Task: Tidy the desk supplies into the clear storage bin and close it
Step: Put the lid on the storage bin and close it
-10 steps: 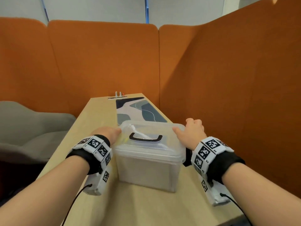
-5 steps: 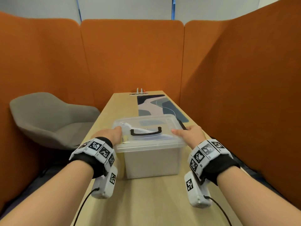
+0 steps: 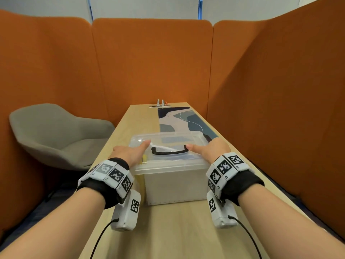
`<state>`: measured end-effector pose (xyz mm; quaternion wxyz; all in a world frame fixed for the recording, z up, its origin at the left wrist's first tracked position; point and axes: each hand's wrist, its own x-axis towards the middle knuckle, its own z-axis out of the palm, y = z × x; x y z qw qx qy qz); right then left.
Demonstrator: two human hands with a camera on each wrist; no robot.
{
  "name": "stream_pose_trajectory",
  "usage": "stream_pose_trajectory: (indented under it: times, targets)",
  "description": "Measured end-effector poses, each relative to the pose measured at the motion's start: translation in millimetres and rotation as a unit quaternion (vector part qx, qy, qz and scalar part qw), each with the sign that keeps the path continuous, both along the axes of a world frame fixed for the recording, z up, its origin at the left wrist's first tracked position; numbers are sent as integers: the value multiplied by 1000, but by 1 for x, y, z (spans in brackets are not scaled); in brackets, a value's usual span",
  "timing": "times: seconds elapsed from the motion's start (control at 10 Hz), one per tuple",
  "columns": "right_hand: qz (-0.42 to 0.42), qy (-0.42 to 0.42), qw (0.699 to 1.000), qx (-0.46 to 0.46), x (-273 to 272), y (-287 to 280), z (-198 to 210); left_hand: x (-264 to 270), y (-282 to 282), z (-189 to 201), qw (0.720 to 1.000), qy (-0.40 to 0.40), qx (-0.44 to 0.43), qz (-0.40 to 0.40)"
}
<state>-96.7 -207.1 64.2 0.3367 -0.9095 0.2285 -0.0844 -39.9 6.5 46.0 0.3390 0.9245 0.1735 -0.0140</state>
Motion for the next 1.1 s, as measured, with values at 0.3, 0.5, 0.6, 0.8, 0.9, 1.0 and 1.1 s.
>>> stream_pose_trajectory:
  times: [0.3, 0.5, 0.6, 0.8, 0.9, 1.0, 1.1]
  targets:
    - [14, -26, 998, -56, -3, 0, 1, -17, -5, 5, 993, -108, 41, 15]
    - [12, -27, 997, -73, -4, 1, 2, -26, -4, 7, 992, -121, 29, -10]
    - [12, -29, 995, -93, -6, 2, 3, -31, -8, 12, 988, -139, 68, -11]
    - [22, -39, 992, -120, -8, 4, 2, -31, -12, 16, 979, -131, 158, -15]
    - [29, -39, 992, -113, -11, 6, -2, -37, -16, 19, 979, -118, 167, -14]
    - [30, -34, 996, -80, -6, 5, -6, -37, -14, 18, 982, -112, 150, -26]
    - [54, -71, 994, -65, -15, 1, -11, -36, -7, 18, 973, -160, 149, -75]
